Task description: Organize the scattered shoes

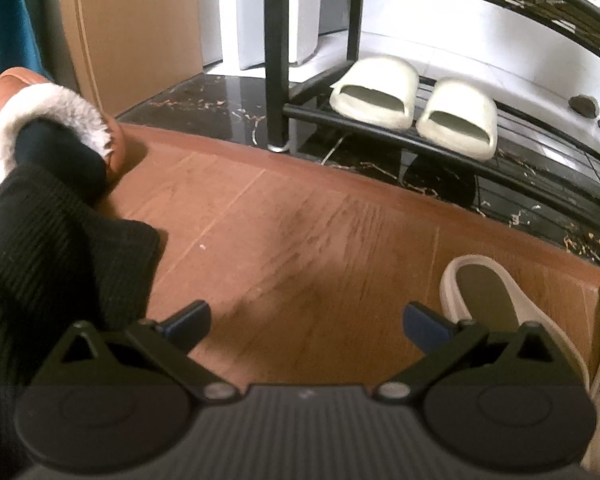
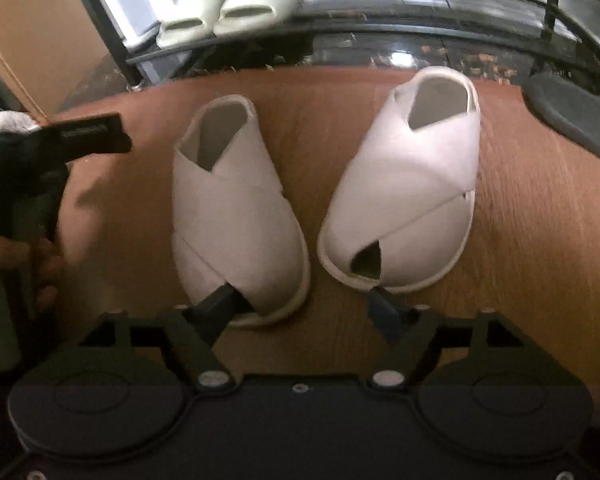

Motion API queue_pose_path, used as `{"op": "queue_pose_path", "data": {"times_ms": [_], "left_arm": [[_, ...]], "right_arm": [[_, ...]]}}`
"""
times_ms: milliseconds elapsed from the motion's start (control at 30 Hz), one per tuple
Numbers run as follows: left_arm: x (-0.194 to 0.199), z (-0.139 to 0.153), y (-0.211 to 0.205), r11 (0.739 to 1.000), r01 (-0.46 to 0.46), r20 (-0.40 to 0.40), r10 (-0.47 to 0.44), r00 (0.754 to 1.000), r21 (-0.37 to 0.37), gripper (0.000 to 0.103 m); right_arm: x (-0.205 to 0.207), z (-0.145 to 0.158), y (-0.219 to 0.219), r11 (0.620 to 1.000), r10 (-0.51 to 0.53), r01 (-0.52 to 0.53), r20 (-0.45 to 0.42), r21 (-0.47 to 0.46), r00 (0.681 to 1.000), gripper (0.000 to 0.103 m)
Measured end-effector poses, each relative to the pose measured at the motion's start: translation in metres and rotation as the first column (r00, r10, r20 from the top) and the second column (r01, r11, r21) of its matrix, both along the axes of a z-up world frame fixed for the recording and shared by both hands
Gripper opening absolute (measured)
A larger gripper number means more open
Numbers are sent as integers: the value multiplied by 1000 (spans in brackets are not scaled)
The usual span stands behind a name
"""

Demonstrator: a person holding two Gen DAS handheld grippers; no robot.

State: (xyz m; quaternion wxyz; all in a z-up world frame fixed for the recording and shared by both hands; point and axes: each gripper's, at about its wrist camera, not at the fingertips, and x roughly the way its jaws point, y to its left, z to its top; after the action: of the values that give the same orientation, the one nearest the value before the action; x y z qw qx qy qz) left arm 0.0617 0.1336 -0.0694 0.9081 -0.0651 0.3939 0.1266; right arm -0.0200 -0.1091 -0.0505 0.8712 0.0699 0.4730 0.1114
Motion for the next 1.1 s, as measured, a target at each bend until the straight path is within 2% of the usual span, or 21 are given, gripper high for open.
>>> {"op": "queue_pose_path", "data": {"times_ms": [100,133,167,200,333,500,567,600,733,867,1100], "left_arm": [[1,-1,-2,1000,7,-9,-7,1000,6,102],[1,-2,-2,1000,9,-11,-9,1000,7,102],[1,-2,-4,1000,14,-16,-14,1000,7,102],[2,-4,-6,1000,26,-26,-26,999,9,102],[2,-7,-12,998,60,-38,-60,997,9,102],[2,-8,-14,998,70,-35,-70,997,-1,102],[3,-9,-13,998,64,-40,-64,997,-3,102],[3,-9,-12,998,61,-42,-61,997,-4,102],[3,-8,-9,999,49,-42,-50,998,-15,102],[4,-8,-6,999,31,-38,-32,999,-30,102],[3,-8,-7,999,44,-40,-45,998,-20,102]], "right_arm": [[0,21,-3,1000,-1,1,97,-4,995,87],[2,29,-6,1000,-18,21,156,-17,988,90],[5,33,-10,999,-43,49,191,-25,981,96],[10,33,-14,997,-66,73,201,-27,977,97],[52,19,-46,970,-238,244,161,-18,958,97],[81,-12,-55,948,-307,314,108,-59,946,97],[86,-26,-54,947,-307,313,82,-71,948,95],[83,-28,-54,951,-297,303,85,-69,951,91],[75,-28,-46,965,-235,247,125,-88,964,86],[68,-26,-37,991,-95,105,118,-85,988,86],[74,-22,-31,998,-28,35,126,-55,992,86]]}}
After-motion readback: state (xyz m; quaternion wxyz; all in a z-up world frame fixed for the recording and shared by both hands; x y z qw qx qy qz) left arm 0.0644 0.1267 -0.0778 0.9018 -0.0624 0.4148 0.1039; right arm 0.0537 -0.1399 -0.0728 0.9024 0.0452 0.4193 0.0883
